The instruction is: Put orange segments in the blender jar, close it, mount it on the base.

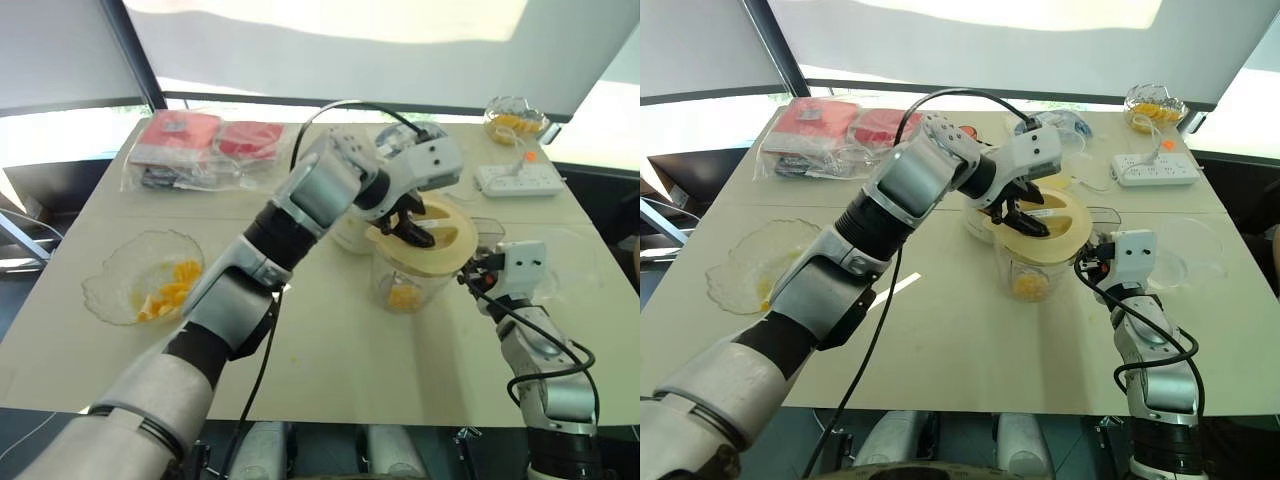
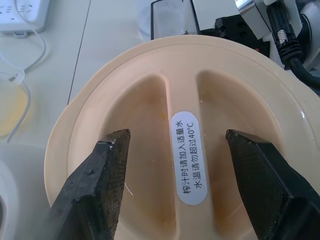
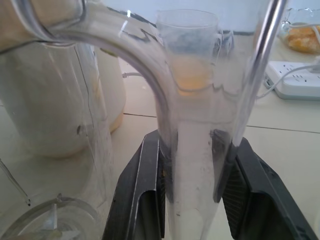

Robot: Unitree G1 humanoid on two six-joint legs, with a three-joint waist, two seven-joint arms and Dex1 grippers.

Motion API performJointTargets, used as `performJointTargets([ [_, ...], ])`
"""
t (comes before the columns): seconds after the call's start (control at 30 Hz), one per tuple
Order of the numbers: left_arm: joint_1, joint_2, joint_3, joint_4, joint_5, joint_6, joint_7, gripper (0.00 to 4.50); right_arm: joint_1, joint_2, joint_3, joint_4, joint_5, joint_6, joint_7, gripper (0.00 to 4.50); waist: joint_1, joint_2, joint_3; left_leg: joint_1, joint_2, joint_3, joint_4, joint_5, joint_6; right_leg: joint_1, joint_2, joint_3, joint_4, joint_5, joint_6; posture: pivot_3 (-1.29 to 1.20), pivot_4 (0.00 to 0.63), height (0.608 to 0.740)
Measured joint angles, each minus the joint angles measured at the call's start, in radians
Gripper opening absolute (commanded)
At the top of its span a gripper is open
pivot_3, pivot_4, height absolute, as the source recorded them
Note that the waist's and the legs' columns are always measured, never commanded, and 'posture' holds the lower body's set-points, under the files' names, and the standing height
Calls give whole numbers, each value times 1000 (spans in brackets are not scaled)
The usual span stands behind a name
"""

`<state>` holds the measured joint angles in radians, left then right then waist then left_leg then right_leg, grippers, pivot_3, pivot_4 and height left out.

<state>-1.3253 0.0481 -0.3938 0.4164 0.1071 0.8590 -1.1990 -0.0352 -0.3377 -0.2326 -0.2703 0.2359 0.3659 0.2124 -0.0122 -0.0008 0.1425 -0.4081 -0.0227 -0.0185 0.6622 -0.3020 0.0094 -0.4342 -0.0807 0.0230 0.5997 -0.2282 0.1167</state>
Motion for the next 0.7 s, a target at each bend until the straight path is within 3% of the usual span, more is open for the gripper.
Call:
performJointTargets([
  [0.13,-60,42,77,-11,-39,-28,73,3158,0,0,-2,-2,2,0,8,895,-1,1,11,1,0,0,1,1,-2,0,4,-1,2,0,0,0,150,740],
  [0.37,-35,85,339,-39,-153,-166,326,3158,0,4,-10,-30,7,39,-1,895,-3,1,13,3,0,1,3,2,-2,2,8,-1,5,0,1,0,150,740],
  [0.43,69,144,389,-111,-168,-233,374,3158,5,14,-13,-53,23,69,-14,895,-7,4,14,7,0,2,3,3,-4,2,8,2,12,-1,-1,0,150,740],
  [0.53,256,239,441,-227,-238,-186,346,3158,6,21,-47,-82,61,131,-33,895,-1,4,21,8,1,0,2,8,-13,1,10,2,16,-2,-2,0,150,740],
  [0.7,629,367,450,-595,-372,-107,275,3158,-56,-3,-97,-107,123,240,-45,895,3,2,27,5,-1,-1,4,9,-14,1,7,1,16,-2,-2,0,150,740],
])
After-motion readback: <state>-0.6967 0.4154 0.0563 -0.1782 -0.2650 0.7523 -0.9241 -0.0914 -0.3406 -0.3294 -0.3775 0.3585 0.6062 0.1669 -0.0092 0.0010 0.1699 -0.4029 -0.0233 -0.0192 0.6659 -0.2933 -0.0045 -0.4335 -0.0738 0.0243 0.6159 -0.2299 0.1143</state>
